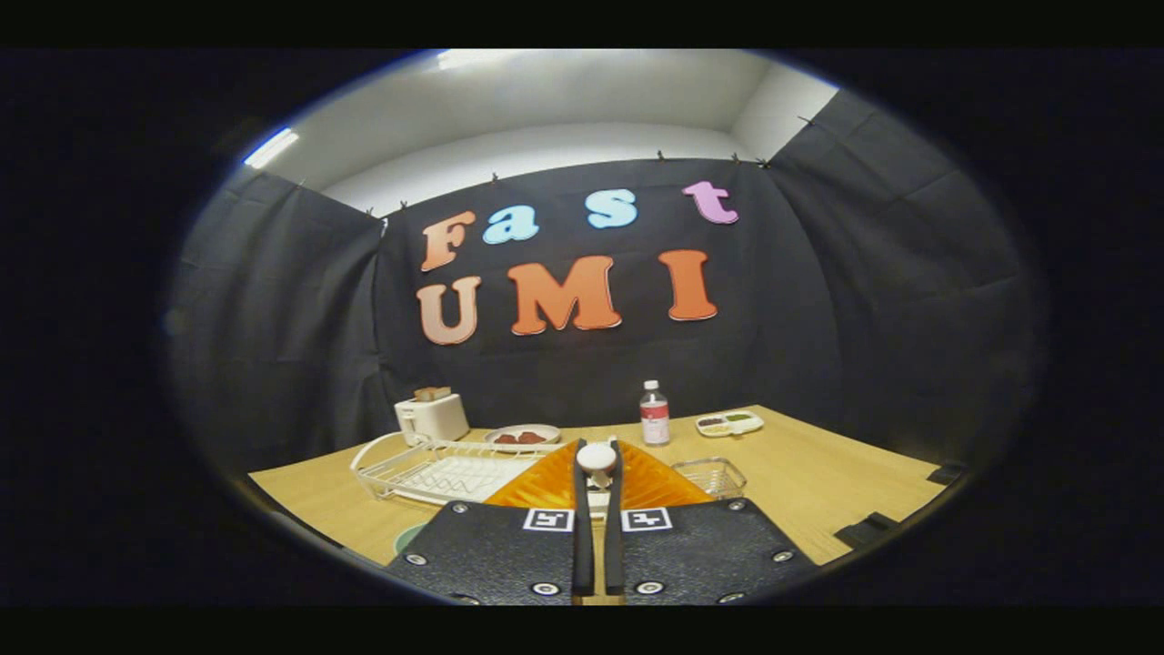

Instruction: Take the plate from the dish rack, then take the spoon from the basket and place it into the plate.

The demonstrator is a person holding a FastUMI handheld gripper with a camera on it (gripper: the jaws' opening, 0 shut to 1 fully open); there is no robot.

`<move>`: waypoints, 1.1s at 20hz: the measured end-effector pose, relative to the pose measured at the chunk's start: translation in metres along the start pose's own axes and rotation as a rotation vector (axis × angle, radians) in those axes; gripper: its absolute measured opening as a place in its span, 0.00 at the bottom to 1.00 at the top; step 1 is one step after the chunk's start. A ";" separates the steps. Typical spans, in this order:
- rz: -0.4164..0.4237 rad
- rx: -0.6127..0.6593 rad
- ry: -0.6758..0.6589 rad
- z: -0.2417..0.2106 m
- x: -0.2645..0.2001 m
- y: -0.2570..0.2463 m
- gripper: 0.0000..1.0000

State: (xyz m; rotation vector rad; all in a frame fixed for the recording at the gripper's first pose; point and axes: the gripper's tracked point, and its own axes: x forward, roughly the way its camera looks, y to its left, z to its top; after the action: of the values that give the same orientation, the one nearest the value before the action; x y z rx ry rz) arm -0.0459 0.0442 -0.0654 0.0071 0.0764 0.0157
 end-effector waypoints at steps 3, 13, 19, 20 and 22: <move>0.072 -0.001 0.016 -0.014 -0.008 0.039 0.05; 0.207 -0.030 0.117 -0.091 0.004 0.112 0.05; 0.232 -0.021 0.184 -0.116 0.011 0.121 0.05; 0.228 -0.030 0.193 -0.119 0.011 0.119 0.05; 0.225 -0.032 0.203 -0.119 0.012 0.118 0.09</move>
State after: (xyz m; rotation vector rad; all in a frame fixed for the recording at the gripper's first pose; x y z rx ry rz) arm -0.0452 0.1633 -0.1842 -0.0180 0.2782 0.2428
